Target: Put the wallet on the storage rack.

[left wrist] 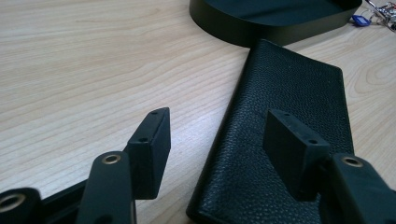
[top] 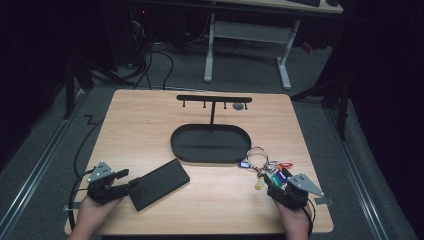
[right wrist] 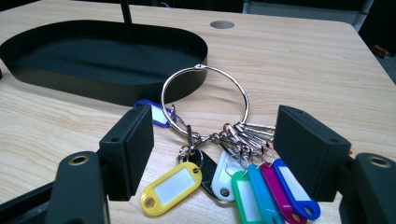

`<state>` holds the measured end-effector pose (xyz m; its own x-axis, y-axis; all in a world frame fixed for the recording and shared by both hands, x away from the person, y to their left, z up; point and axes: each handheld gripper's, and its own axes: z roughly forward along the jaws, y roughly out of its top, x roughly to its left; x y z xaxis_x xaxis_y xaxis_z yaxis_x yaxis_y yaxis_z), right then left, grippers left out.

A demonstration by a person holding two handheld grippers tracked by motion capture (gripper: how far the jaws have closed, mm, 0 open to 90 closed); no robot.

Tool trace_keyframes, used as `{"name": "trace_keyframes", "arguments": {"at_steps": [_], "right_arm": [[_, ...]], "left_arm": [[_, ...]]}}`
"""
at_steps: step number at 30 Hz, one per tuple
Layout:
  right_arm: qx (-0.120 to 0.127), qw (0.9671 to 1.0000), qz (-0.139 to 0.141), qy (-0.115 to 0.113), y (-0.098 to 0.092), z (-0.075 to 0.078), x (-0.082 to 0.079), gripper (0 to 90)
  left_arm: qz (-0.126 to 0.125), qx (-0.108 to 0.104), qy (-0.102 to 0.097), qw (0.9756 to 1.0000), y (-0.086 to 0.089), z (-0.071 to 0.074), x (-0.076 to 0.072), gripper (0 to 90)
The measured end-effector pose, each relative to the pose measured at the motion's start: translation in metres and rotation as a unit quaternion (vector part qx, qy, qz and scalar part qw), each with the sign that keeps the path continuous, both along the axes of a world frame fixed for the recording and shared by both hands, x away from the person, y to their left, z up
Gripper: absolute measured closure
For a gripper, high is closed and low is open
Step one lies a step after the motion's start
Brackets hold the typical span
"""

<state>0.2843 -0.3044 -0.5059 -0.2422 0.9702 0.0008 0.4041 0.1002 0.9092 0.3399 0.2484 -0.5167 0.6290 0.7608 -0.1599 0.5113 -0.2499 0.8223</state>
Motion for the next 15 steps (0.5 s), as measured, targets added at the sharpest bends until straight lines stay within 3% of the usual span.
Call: {"name": "trace_keyframes", "arguments": {"at_steps": [9,11,15], "right_arm": [[-0.004,0.9998,0.011,0.017,0.005,-0.002,0.003,30.2],[-0.008,0.9997,0.015,0.019,0.006,-0.002,0.003,30.4],[-0.007,0.9996,0.017,0.021,0.007,-0.002,0.004,30.4]], "left_arm": [[-0.01,0.003,0.008,0.9999,-0.006,-0.003,0.001,42.0],[-0.031,0.0,0.021,0.9993,-0.014,-0.007,0.003,43.1],[-0.042,-0.009,0.027,0.9987,-0.02,-0.009,0.006,45.5]]}}
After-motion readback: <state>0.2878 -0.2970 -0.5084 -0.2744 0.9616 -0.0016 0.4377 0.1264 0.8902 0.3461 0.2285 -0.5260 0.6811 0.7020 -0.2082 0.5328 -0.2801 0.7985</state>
